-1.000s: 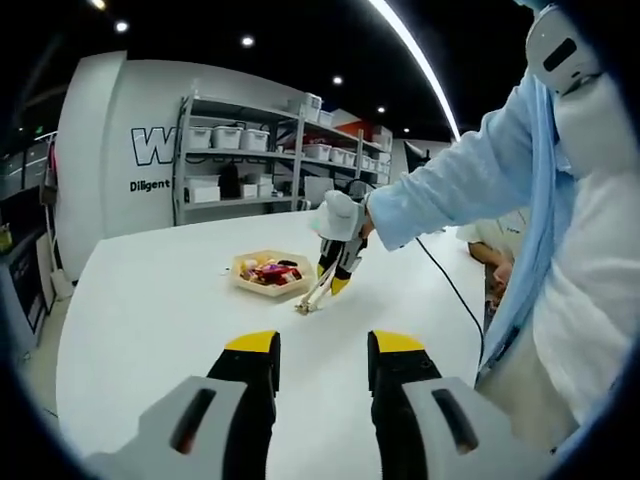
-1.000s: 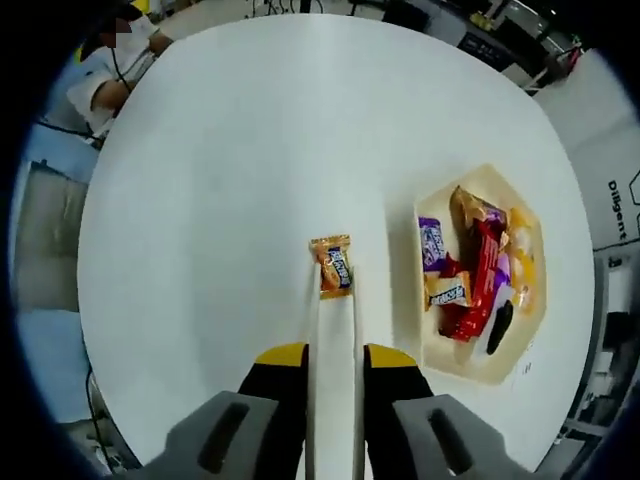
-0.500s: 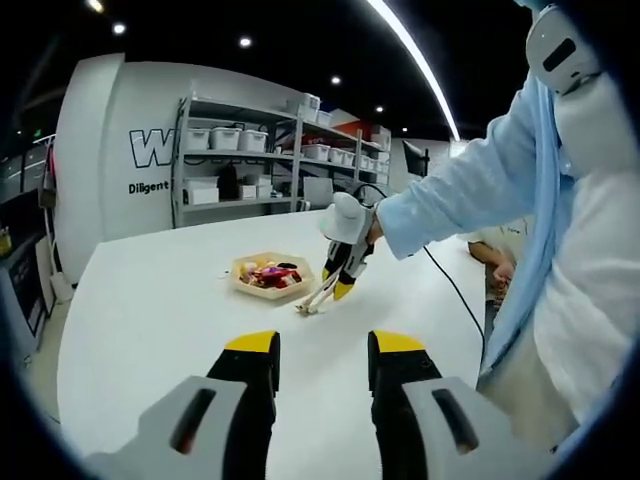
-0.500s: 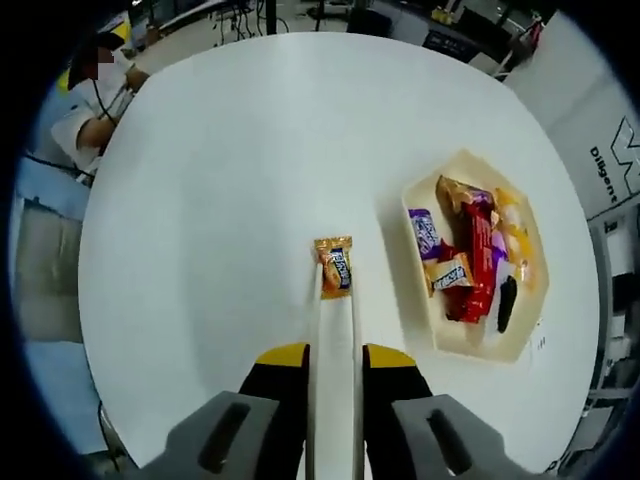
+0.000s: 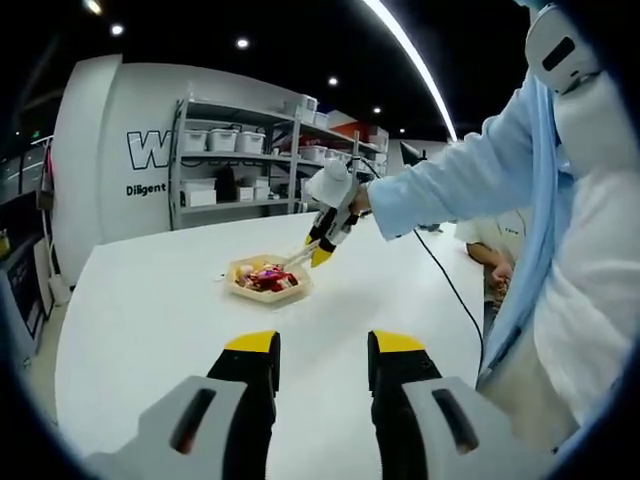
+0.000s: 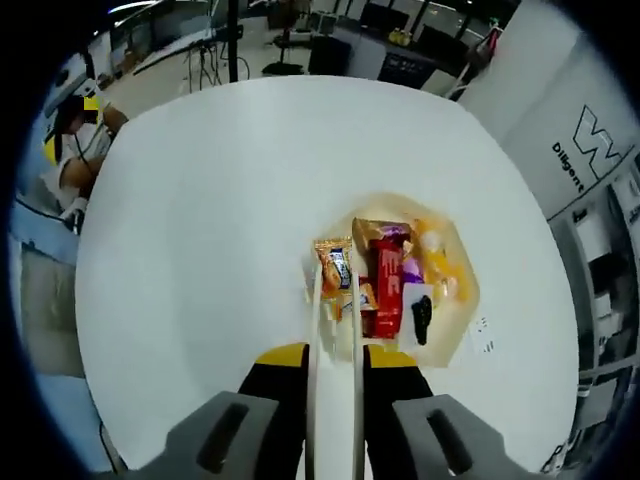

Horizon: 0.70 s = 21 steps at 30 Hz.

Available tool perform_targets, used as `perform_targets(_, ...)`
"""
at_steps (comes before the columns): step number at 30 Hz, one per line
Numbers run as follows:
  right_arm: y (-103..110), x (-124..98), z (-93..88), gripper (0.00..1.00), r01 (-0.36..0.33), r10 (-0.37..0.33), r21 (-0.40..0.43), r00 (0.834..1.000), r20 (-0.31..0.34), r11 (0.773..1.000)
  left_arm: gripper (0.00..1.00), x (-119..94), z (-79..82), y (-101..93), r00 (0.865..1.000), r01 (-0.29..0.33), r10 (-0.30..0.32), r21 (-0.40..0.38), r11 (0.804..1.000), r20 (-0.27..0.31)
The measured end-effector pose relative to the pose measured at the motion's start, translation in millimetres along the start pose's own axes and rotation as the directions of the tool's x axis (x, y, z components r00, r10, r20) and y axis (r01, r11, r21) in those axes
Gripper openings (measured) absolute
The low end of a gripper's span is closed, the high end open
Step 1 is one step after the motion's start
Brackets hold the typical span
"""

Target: Place the target food into the container with the food tongs after gripping and lifting it, then release it inside without dropping or visibly crushing the food.

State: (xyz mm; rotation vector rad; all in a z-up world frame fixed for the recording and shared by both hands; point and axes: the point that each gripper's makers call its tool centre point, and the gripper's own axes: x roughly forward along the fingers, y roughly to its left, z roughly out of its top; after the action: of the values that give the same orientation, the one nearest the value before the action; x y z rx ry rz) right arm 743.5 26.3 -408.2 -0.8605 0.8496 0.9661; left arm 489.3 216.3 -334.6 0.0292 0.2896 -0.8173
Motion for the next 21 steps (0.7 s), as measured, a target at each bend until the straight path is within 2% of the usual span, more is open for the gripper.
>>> perform_targets(4,-17,-5,3.7,0.11,0.027,-0.027,0.015,1.0,0.001,1.0,0.33,-4,0.9,1.9,1.0,-0.014,0.014,-0.001,1.0,0.004)
perform_targets(7,-32,2,3.8,0.12,0.04,-0.039,0.019,0.999,-0.01,0.999,0.33,-7,-0.2,3.6,1.0,-0.025,0.025,-0.005,1.0,0.005)
perform_targets(8,-27,2,1.4,0.12,0.032,-0.032,0.028,0.999,-0.015,0.999,0.33,-8,-1.0,4.0,1.0,-0.028,0.029,-0.007,1.0,0.004)
perform_targets(10,-28,5,-0.9,0.13,0.045,-0.045,0.014,0.999,-0.018,0.999,0.33,-9,-2.5,4.4,0.999,-0.032,0.032,-0.008,0.999,0.001)
perform_targets(21,-23,3,-6.8,0.13,0.029,-0.028,0.025,0.999,-0.019,0.999,0.33,-5,-1.3,6.6,1.0,-0.031,0.031,-0.008,0.999,-0.001)
